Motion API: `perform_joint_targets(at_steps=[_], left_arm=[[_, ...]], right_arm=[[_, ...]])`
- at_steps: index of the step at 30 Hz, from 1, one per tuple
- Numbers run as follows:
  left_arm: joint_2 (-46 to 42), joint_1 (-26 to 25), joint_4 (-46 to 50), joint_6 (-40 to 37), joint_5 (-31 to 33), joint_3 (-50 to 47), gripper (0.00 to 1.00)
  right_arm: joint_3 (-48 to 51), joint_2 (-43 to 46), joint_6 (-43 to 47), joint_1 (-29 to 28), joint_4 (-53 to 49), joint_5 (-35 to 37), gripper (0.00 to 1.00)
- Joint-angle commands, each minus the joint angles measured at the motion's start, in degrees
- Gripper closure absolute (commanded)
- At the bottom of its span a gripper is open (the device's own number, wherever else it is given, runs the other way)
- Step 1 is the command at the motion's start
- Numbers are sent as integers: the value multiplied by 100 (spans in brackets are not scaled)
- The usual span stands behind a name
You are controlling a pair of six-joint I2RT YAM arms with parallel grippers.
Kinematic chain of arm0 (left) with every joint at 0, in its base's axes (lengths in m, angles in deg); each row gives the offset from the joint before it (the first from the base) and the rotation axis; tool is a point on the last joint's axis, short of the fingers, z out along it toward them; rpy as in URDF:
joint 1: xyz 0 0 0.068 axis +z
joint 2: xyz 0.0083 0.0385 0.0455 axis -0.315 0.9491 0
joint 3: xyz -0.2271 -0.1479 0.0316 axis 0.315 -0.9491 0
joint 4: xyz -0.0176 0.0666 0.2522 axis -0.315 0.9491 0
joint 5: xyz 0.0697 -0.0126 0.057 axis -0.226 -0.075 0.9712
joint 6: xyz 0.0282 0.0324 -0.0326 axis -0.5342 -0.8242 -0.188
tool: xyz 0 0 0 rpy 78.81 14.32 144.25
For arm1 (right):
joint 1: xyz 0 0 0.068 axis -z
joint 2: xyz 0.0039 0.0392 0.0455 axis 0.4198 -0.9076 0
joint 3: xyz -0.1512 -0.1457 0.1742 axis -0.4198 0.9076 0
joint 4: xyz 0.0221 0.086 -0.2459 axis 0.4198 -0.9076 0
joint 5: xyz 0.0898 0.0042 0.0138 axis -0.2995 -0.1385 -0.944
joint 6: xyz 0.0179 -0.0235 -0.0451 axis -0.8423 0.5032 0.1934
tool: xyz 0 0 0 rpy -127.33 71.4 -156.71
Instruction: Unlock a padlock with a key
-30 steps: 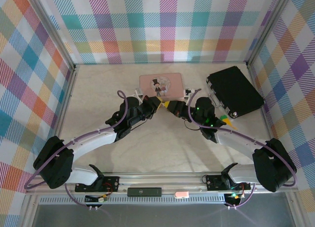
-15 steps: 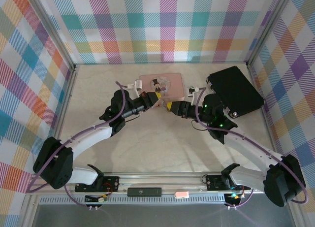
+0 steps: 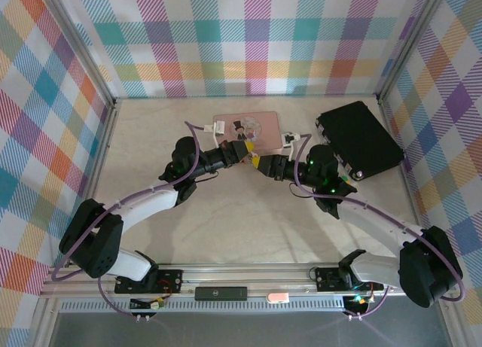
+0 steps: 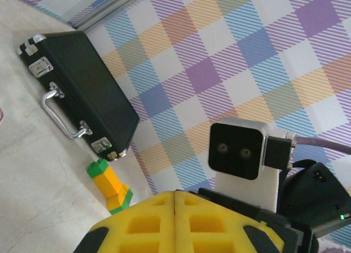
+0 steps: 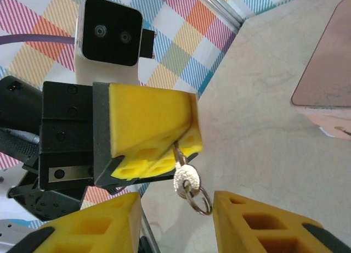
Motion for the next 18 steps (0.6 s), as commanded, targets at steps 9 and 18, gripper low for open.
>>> perform_joint_targets(at_steps=[9,18], left_arm=[[-30,48,-498,144,-42,-27,100],[-37,39,-643,239,104,-104,100]], right_arm=[[162,-274,-495,39,1211,95,72],[187,-557,-807,41,1650,-78,88]])
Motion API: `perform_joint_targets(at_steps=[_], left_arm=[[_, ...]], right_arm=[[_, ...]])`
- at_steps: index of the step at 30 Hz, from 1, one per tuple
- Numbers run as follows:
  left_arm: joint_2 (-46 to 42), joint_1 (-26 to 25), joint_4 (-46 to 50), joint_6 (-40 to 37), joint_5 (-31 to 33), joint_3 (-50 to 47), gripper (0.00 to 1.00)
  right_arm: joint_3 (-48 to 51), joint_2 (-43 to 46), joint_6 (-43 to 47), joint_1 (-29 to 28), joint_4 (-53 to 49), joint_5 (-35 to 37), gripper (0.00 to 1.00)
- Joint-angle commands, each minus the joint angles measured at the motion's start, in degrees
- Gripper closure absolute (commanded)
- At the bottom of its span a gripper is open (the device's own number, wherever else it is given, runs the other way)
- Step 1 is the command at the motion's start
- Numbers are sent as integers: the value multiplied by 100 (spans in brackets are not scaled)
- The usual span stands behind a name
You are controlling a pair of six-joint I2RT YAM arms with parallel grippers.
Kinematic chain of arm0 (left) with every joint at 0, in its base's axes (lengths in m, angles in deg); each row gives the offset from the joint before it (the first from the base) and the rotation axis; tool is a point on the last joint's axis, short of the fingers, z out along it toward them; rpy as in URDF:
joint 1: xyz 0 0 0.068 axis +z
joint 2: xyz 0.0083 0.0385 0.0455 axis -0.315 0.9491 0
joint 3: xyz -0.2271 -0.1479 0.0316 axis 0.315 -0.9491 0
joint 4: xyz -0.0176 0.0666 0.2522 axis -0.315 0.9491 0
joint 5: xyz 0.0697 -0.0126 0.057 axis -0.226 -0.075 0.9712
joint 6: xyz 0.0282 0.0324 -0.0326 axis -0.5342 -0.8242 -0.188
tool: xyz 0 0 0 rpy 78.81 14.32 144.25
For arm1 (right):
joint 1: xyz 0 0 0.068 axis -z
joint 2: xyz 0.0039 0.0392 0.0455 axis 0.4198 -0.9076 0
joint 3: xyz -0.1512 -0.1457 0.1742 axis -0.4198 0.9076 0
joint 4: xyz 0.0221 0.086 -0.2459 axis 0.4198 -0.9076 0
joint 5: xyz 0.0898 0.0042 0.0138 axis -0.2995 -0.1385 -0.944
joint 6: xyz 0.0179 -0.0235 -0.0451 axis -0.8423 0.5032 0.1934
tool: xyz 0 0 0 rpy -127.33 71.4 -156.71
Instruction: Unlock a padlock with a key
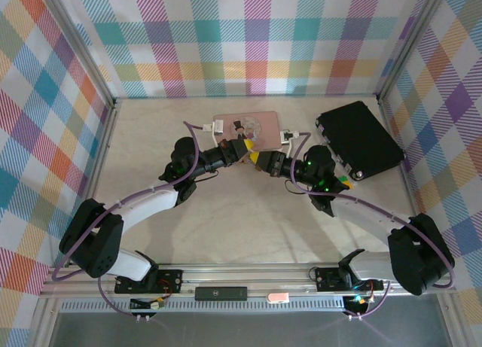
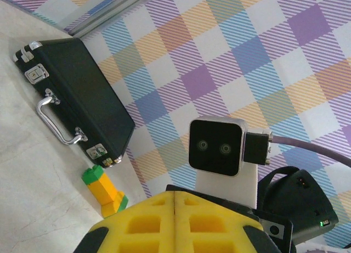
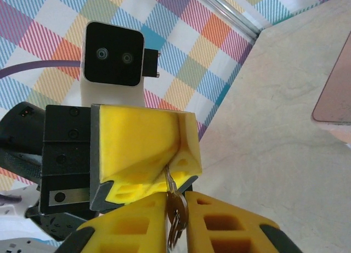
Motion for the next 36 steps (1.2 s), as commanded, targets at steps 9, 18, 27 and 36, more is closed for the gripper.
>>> perform_joint_targets(at_steps=[9,18,27,36], left_arm=[[-190,34,-534,122,311,-273,100],[-198,36,-602,184,350,-281,100],[-135,30,-704,262,342,-274,100],[-113,-22,-754,279,367,-289,100]], right_arm=[[102,134,-105,113,157,-12,95],[131,0,-388,120,368,-79,79],[183,-76,-551,120,606,-104,85],[122,-489,-915,116,1223,-266,84]])
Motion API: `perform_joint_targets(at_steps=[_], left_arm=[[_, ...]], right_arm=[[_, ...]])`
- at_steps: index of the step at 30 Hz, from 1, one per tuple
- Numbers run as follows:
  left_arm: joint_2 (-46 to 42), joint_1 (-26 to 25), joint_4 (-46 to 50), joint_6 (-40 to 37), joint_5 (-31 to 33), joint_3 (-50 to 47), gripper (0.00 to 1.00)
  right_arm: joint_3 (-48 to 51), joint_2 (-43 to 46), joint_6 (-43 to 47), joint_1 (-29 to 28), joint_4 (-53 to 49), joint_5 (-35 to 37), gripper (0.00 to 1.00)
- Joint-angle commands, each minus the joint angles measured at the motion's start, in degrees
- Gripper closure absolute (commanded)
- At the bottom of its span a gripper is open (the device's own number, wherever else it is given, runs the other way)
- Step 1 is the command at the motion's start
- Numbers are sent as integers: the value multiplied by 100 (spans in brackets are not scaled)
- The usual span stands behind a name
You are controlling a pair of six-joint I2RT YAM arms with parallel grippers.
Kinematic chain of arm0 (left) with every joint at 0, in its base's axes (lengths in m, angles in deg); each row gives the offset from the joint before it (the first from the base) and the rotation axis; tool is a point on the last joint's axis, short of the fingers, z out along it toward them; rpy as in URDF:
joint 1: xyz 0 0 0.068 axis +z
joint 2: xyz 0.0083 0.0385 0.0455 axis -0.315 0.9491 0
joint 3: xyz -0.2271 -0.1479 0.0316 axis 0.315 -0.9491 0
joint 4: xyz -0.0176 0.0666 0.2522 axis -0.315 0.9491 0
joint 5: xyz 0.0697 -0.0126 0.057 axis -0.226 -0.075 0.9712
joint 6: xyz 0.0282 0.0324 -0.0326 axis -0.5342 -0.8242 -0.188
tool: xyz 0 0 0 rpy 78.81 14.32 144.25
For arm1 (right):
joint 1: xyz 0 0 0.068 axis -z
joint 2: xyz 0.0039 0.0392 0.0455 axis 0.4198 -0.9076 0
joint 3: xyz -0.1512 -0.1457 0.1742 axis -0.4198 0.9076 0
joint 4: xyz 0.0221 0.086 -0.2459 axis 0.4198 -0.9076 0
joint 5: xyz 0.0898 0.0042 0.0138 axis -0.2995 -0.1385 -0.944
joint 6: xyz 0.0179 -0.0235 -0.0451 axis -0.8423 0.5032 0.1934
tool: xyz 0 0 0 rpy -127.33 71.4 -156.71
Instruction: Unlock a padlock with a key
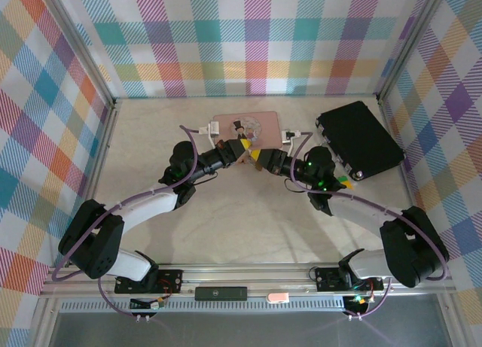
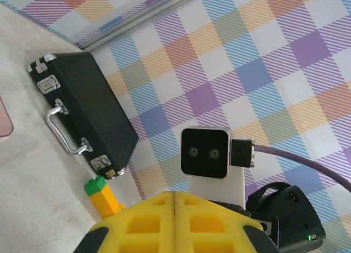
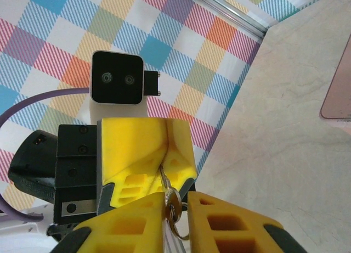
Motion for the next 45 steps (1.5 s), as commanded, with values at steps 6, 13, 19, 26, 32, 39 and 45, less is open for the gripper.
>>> perform_joint_targets(at_steps=[6,13,19,26,32,39,45], left_arm=[[-120,-16,-409,16,-44,-46,100],[-120,-16,-457,21,-24,-85,100],[-141,-16,-457,27,-17,-100,100],[-196,-12,-391,41,46,-120,82],[-594,167,620,-189,650,-289,7],[-795,204,2400,-483,1733,-419,6],[-193,-190,2767,-607,2322,-333,10]], right_arm=[[11,-167,-200,30,486,-76,90],[-51,-346,-416,34,762,-181,78],[-37,-454,-495,35,899,-209,89],[19,-362,-294,67,668,-97,100],[24,-14,761,205,-810,-30,100],[-399,360,2327,211,-3043,258,100],[-671,602,3332,281,-4384,974,100]])
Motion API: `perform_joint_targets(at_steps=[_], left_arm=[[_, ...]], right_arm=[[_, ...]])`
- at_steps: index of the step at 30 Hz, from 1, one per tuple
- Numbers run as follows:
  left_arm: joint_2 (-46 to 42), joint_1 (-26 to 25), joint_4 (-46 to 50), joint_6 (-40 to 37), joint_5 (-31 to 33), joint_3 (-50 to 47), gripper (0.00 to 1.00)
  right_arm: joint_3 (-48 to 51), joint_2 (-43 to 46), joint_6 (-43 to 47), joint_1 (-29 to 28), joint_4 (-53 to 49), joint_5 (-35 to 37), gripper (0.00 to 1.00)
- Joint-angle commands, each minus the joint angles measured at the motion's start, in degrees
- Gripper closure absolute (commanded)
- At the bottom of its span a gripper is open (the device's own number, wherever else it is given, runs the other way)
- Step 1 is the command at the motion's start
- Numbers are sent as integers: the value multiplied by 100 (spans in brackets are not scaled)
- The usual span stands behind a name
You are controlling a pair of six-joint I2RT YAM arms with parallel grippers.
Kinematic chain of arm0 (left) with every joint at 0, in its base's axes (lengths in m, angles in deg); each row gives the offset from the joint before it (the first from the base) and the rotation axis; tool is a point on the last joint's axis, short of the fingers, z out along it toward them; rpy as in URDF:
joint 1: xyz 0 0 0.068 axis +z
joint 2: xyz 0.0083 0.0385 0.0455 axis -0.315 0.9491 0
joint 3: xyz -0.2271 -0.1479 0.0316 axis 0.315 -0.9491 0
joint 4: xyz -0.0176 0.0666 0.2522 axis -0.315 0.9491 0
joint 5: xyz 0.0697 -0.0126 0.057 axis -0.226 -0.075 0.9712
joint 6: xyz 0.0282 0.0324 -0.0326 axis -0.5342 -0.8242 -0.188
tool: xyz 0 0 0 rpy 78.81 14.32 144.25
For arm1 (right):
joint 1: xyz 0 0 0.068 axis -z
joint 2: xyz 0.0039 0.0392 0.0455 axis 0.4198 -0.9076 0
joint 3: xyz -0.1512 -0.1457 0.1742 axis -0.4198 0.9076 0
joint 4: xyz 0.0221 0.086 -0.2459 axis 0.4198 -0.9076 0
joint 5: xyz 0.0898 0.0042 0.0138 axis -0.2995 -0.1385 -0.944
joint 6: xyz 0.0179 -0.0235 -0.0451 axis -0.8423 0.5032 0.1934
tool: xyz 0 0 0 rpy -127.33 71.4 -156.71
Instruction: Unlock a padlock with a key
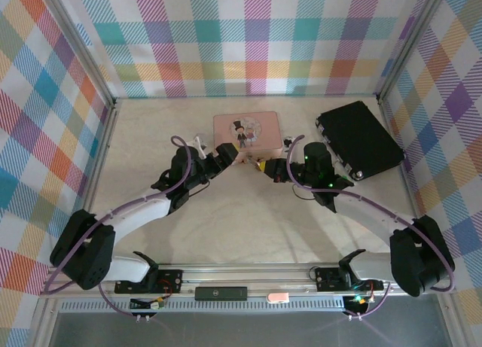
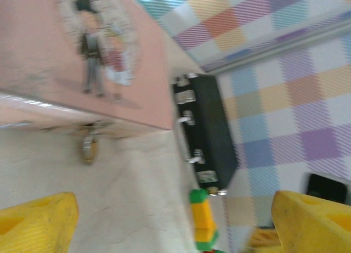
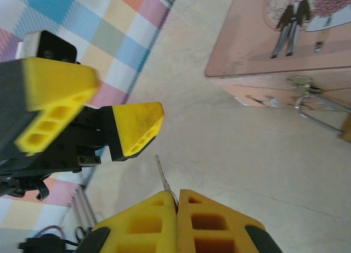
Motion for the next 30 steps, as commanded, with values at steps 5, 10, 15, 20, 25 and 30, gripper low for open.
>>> perform_joint_targets(at_steps=[5,10,15,20,25,30], left_arm=[[1091,-773,989,-481,1254,698,14],[2076,-1044,1119,-475,1697,1367,17],[2822,-1213,1178,-425,2130,1890,21],[3556,-1383,1010,-303,2691,2444,27],[4179,-1466,1751,-153,3411,3354,28],[4657,-1408,3533,-208,3716,4439,28]], right_arm=[[-109,174,809,648,-1112,373,100],[139,308,671,1378,-1098,48,100],[380,471,556,1742,-966,-259,100],[548,596,366,1859,-819,-436,100],[641,748,260,1937,-862,-570,100],[763,1018,179,2031,-930,-556,100]])
